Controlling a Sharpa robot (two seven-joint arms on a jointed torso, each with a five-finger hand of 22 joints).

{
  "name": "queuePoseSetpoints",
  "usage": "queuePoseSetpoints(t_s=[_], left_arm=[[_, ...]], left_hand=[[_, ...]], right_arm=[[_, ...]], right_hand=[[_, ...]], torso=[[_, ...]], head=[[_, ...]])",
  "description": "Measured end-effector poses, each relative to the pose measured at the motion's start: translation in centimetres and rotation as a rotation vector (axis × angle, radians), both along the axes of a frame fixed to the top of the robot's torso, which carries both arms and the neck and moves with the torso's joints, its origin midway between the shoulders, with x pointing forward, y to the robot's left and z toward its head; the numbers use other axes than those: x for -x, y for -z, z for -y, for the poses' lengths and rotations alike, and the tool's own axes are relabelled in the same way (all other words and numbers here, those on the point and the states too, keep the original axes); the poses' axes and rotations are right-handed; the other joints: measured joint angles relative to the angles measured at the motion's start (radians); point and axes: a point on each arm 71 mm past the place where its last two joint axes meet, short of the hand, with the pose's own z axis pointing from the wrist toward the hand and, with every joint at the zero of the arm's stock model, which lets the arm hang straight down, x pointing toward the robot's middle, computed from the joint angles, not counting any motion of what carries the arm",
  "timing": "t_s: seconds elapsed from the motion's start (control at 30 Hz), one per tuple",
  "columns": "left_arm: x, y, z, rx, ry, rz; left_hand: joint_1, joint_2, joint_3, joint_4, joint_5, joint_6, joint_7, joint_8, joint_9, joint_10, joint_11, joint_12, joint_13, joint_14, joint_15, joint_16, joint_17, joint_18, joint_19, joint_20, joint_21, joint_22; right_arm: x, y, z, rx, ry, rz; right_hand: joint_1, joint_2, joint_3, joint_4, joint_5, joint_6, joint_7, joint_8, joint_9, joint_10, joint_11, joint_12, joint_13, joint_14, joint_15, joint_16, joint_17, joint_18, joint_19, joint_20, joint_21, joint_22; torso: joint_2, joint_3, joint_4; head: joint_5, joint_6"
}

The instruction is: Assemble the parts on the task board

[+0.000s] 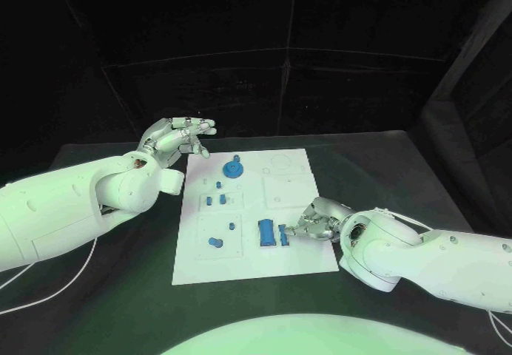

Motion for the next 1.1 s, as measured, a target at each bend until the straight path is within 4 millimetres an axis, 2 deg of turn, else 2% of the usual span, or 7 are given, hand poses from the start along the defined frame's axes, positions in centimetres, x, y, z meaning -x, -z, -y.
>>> queuePoseSetpoints(t_s=[0.3, 0.47, 0.57, 0.73, 0.87, 1.0, 1.1], left_arm=[[-0.1, 0.0, 0.0, 0.000, 0.000, 0.002], [-0.2, 0.1, 0.3, 0.006, 0.006, 0.007], [-0.3, 0.6, 0.3, 0.009, 0.005, 0.006], [-0.9, 1.7, 0.3, 0.021, -0.014, 0.002], [-1.6, 2.4, -0.1, 0.034, -0.043, 0.012], [-2.2, 2.7, -0.3, 0.042, -0.074, 0.029], [-2.5, 2.9, -0.3, 0.048, -0.101, 0.038]], left_hand=[[-0.046, -0.037, -0.025, 0.018, 0.000, -0.004, 0.000, 0.007, 0.000, 0.000, 0.000, 0.004, -0.002, -0.029, 0.011, -0.009, -0.011, 0.000, -0.030, 0.004, -0.016, -0.009], [-0.098, -0.069, -0.133, 0.054, 0.000, -0.043, 0.019, 0.007, -0.007, -0.051, 0.033, -0.001, -0.004, -0.242, 0.060, -0.224, -0.111, 0.000, -0.241, 0.044, -0.183, -0.098], [-0.099, -0.063, -0.193, 0.068, 0.000, -0.050, 0.018, 0.000, -0.007, -0.064, 0.051, -0.023, -0.005, -0.329, 0.093, -0.405, -0.191, 0.000, -0.378, 0.080, -0.301, -0.169], [-0.065, -0.029, -0.274, 0.083, 0.000, -0.049, 0.022, -0.039, -0.009, -0.044, 0.055, -0.085, -0.006, -0.331, 0.127, -0.642, -0.293, 0.009, -0.537, 0.151, -0.431, -0.257], [-0.052, -0.016, -0.299, 0.083, 0.000, -0.049, 0.022, -0.071, -0.009, -0.055, 0.065, -0.140, -0.007, -0.348, 0.145, -0.736, -0.330, 0.017, -0.577, 0.168, -0.458, -0.281], [-0.060, -0.009, -0.334, 0.101, 0.000, -0.082, 0.027, -0.115, -0.010, -0.103, 0.086, -0.207, -0.007, -0.389, 0.170, -0.826, -0.353, 0.017, -0.714, 0.174, -0.492, -0.315], [-0.065, -0.003, -0.372, 0.118, 0.000, -0.165, 0.024, -0.158, -0.014, -0.148, 0.092, -0.255, -0.007, -0.428, 0.181, -0.886, -0.354, 0.001, -0.859, 0.175, -0.506, -0.343]], right_arm=[[-0.5, -0.1, 1.0, -0.087, -0.013, 0.030], [-2.8, -0.7, 2.2, -0.252, 0.006, 0.068], [-5.3, -1.3, 3.0, -0.375, 0.046, 0.101], [-9.4, -1.5, 3.8, -0.555, 0.129, 0.162], [-12.4, -1.7, 4.0, -0.674, 0.187, 0.224], [-13.8, -1.3, 4.1, -0.740, 0.216, 0.250], [-14.6, -1.1, 3.6, -0.786, 0.219, 0.261]], right_hand=[[0.086, 0.001, -0.001, -0.037, 0.027, -0.117, 0.039, -0.054, -0.017, -0.094, 0.035, -0.192, -0.124, 0.002, 0.016, -0.099, -0.139, 0.000, -0.073, 0.022, -0.076, -0.143], [0.194, 0.030, 0.029, -0.073, 0.040, -0.153, 0.066, -0.075, -0.029, -0.254, 0.058, -0.513, -0.351, -0.133, 0.040, -0.492, -0.582, 0.095, -0.335, 0.043, -0.399, -0.616], [0.262, 0.040, 0.043, -0.087, 0.008, -0.170, 0.088, -0.092, -0.043, -0.295, 0.087, -0.685, -0.517, -0.214, 0.069, -0.729, -0.745, 0.102, -0.417, 0.067, -0.583, -0.775], [0.402, 0.044, 0.089, -0.122, -0.073, -0.153, 0.108, -0.133, -0.081, -0.300, 0.118, -0.872, -0.760, -0.352, 0.126, -1.035, -0.911, 0.102, -0.523, 0.105, -0.811, -0.918], [0.390, 0.029, 0.080, -0.093, -0.076, -0.153, 0.108, -0.177, -0.120, -0.302, 0.145, -0.932, -0.904, -0.431, 0.177, -1.209, -1.031, 0.102, -0.570, 0.160, -0.979, -1.026], [0.339, 0.007, 0.067, -0.087, -0.076, -0.148, 0.113, -0.209, -0.160, -0.318, 0.161, -0.932, -1.015, -0.429, 0.193, -1.302, -1.125, 0.101, -0.538, 0.199, -1.103, -1.115], [0.309, 0.011, 0.064, -0.103, -0.072, -0.148, 0.113, -0.209, -0.186, -0.325, 0.168, -0.932, -1.070, -0.419, 0.203, -1.341, -1.174, 0.102, -0.506, 0.204, -1.167, -1.161]], torso=[[-0.002, 0.0000, 0.0006], [-0.012, -0.0024, 0.0024], [-0.024, -0.0051, 0.0026], [-0.048, -0.0097, 0.0003], [-0.066, -0.0128, -0.0029], [-0.076, -0.0129, -0.0041], [-0.084, -0.0128, -0.0045]], head=[[0.003, 0.016], [-0.003, 0.041], [-0.006, 0.059], [-0.005, 0.084], [0.002, 0.109], [0.006, 0.126], [0.007, 0.136]])
